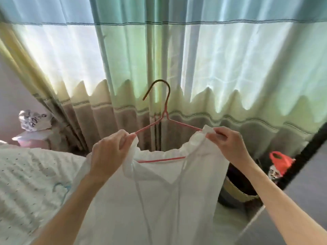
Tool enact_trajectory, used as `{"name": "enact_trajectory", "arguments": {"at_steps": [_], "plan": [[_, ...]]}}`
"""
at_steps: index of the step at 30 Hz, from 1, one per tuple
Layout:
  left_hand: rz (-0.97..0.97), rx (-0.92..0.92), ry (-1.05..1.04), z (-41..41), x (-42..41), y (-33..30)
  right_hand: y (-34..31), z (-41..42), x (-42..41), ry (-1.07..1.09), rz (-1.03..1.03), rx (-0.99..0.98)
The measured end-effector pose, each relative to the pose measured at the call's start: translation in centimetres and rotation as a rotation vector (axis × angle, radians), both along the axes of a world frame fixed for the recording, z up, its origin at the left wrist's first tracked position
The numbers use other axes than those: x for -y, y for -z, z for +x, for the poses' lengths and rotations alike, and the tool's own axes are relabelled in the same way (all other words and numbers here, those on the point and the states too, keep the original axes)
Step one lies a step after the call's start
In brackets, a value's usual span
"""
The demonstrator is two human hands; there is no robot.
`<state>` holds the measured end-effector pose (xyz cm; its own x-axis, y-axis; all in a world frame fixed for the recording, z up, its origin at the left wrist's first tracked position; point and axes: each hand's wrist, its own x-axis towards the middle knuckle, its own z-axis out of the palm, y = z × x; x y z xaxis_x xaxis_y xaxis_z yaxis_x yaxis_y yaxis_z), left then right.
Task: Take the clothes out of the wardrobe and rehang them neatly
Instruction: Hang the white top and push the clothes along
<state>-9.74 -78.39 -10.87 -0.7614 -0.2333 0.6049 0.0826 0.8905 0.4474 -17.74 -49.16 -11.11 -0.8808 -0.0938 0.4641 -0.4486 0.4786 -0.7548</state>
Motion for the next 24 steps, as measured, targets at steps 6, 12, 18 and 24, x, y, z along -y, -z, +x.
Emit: {"name": "enact_trajectory", "arguments": {"at_steps": [6, 12, 18, 24], "plan": [[0.029, 0.010, 0.294, -5.0, -15.3, -1.4, -0.4, 4.0, -16.1, 0.306, -0.037, 0.029], [0.084, -0.007, 0.512, -7.3, -29.3, -2.2, -1.6, 8.7, -28.9, 0.533, -0.038, -0.012], [0.102, 0.009, 0.665, -8.6, -40.1, -1.9, -1.3, 12.3, -37.7, 0.707, -0.061, -0.004], [0.067, 0.023, 0.871, -8.6, -49.5, -1.3, 0.4, 17.7, -43.6, 0.865, 0.021, 0.113]]}}
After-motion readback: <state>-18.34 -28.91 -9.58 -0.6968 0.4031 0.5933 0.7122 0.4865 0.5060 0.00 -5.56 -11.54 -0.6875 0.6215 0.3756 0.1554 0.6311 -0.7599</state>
